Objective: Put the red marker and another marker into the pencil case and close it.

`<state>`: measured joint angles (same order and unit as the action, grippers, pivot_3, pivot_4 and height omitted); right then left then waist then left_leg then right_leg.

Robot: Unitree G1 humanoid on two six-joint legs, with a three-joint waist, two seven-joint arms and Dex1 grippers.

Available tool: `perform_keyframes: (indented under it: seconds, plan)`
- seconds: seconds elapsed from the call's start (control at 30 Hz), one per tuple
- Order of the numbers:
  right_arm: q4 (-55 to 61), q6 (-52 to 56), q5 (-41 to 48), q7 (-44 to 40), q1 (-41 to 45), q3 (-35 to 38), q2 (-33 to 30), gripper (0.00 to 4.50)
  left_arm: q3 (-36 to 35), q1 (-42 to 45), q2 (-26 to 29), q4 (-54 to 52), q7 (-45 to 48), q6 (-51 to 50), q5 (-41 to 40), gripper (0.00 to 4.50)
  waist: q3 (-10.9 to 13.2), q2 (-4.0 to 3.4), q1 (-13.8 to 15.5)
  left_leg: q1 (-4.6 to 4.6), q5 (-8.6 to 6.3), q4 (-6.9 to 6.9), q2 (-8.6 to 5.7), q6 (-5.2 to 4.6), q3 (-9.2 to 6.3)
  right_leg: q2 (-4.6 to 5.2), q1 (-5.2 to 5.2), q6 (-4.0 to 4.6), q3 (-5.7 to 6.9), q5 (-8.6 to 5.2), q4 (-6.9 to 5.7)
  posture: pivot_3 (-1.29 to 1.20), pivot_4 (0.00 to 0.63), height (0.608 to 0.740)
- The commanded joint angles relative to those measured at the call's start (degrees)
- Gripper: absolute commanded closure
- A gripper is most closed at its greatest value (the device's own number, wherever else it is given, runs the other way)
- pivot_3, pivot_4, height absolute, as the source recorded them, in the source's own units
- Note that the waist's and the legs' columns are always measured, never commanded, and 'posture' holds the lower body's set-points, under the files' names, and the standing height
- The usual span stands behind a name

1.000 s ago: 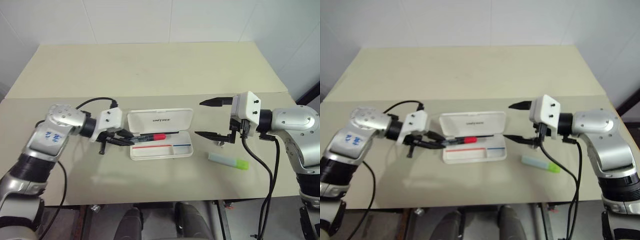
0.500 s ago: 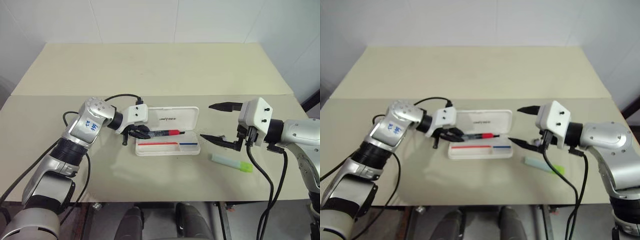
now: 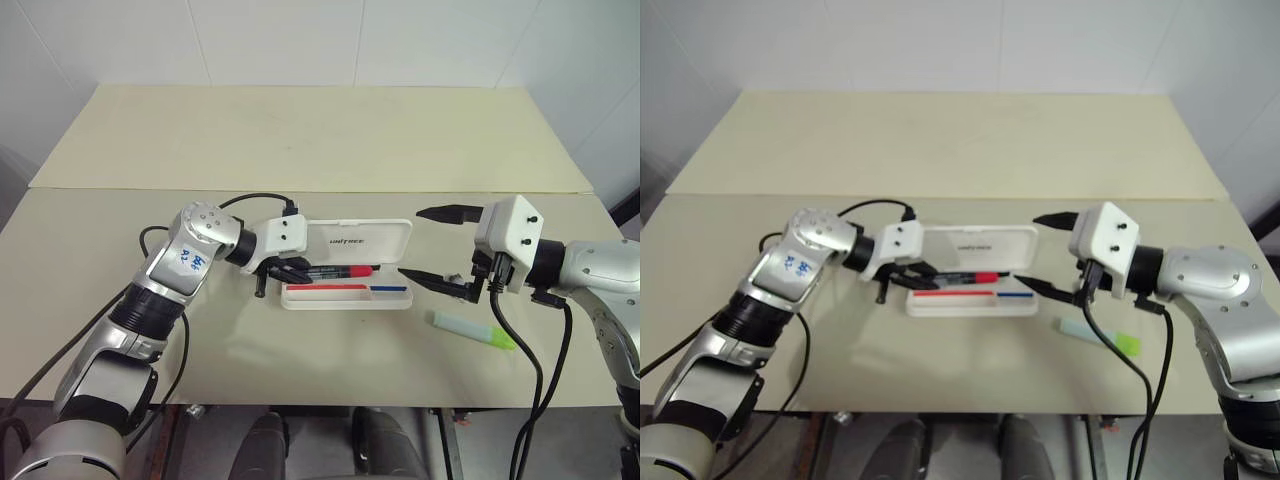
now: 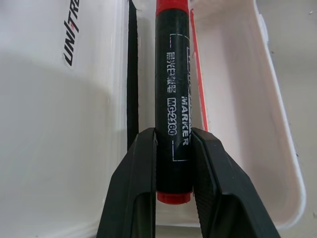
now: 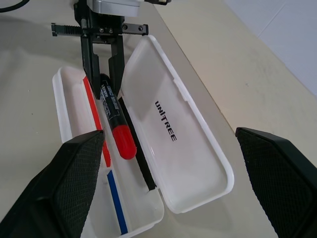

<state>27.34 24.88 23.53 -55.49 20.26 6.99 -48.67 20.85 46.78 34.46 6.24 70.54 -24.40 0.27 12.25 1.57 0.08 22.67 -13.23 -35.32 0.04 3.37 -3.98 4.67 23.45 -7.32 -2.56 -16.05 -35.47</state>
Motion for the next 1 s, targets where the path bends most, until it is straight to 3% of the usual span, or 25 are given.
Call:
perform_keyframes:
  seconds: [0.03, 0.23, 0.5, 0.77, 0.9, 1.0]
  plan:
    - [0.5, -1.3, 0.7, 0.3, 1.6, 0.0, 0.4, 0.0, 1.0, -0.9, -0.3, -2.1, 0.3, -0.5, 0.0, 3.54, 0.0, 0.0, 0.0, 0.0, 0.0, -0.02, 0.0, 0.0, 0.0, 0.0, 0.0, 0.0, 0.0, 0.0, -0.01, 0.0, 0.15, 0.74]
    - [-0.3, -1.8, 0.7, 0.0, 2.2, -0.6, 0.7, 0.0, -0.4, -1.2, -0.9, -2.7, -2.7, -0.2, 0.2, 1.72, 0.0, 0.0, -0.2, 0.0, 0.0, -0.04, 0.0, 0.0, 0.0, 0.0, -0.02, -0.01, -0.01, 0.01, 0.0, 0.0, 0.15, 0.74]
    - [-1.6, -2.6, 0.9, -0.5, 2.7, -1.2, 0.8, 0.0, -5.0, -5.1, 3.6, -11.7, 0.0, -4.0, -5.6, 1.72, 0.0, 0.0, -0.7, 0.01, 0.0, -0.03, 0.02, 0.0, 0.0, -0.02, 0.03, -0.02, -0.02, 0.01, -0.05, 0.0, 0.15, 0.74]
    - [-5.6, -3.6, 1.2, -3.2, 3.9, -1.2, 0.1, 0.0, -15.4, -15.2, 11.1, -23.2, 3.0, -3.6, -16.2, 1.72, 0.0, 0.0, -1.6, -0.03, 0.0, -0.02, 0.05, 0.0, 0.01, -0.01, 0.0, 0.01, -0.03, 0.01, -0.05, 0.0, 0.15, 0.74]
    - [-10.7, -2.9, -0.3, -6.4, 5.2, -2.0, -2.6, 0.0, -25.5, -20.7, 14.0, -25.3, 3.3, -3.1, -22.8, 1.72, 0.0, 0.0, -1.6, -0.07, 0.01, -0.03, 0.07, -0.01, 0.02, -0.01, -0.01, 0.05, -0.04, 0.0, -0.05, 0.0, 0.15, 0.74]
    - [-14.2, -3.5, -1.5, -8.9, 5.0, -2.1, -5.3, 0.0, -29.4, -23.1, 14.8, -25.9, 2.9, -2.2, -25.5, 1.14, 0.0, 0.0, -1.6, -0.08, 0.01, -0.02, 0.08, -0.01, 0.04, -0.01, 0.0, 0.09, -0.04, -0.02, -0.05, 0.0, 0.15, 0.74]
